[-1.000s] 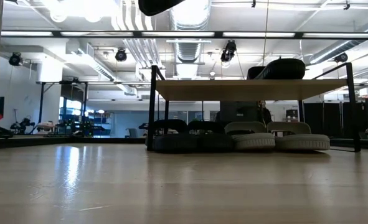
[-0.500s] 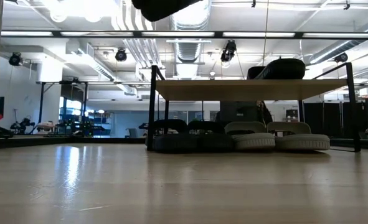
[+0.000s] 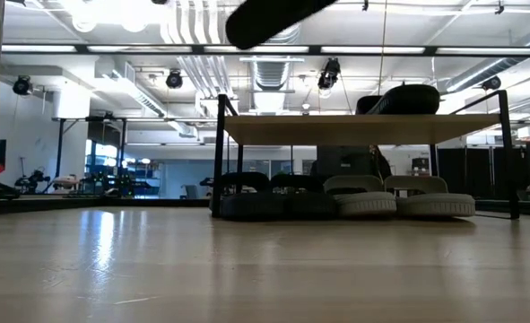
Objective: Pick and place slides into the shelf
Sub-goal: Put the black slipper on the shelf
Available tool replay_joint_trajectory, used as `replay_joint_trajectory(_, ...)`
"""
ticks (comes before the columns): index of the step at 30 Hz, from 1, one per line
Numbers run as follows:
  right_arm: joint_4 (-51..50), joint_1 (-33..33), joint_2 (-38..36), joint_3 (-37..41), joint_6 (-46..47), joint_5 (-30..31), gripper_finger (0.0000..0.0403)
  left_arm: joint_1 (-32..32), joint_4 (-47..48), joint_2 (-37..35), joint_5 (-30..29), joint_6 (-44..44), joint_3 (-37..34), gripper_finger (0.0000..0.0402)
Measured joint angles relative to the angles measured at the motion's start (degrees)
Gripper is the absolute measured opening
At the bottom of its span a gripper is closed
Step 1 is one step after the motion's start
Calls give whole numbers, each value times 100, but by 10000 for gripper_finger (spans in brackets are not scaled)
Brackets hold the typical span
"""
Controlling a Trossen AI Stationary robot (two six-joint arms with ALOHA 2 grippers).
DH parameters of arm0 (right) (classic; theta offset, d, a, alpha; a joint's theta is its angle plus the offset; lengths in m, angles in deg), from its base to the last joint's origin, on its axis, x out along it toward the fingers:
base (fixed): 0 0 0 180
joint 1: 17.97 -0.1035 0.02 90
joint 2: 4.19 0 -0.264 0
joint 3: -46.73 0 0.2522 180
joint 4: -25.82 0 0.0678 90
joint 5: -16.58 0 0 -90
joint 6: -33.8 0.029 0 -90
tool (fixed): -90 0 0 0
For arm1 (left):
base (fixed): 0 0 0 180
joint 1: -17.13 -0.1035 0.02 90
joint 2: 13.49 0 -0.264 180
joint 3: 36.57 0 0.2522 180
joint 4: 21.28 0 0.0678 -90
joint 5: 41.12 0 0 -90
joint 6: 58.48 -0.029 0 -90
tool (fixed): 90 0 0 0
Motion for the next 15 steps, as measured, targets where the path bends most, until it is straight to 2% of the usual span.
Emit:
replay_joint_trajectory(2, -250, 38, -14, 0, 23, -461, 9, 0, 299, -334, -321, -9, 0, 164)
replay_joint_trajectory(6, -631, 229, -103, 0, 37, -1550, 9, -25, 411, -868, -1604, -450, 0, 164)
replay_joint_trajectory(8, -639, 348, -256, 2, 42, -1861, 9, -26, 396, -1040, -2014, -769, 23, 164)
replay_joint_trajectory(11, -542, 494, -517, -89, -31, -2156, 9, -61, 380, -1155, -2092, -982, 57, 164)
replay_joint_trajectory(15, -164, 710, -855, -234, -111, -3521, 9, -173, 390, -1021, -2052, -1051, 57, 164)
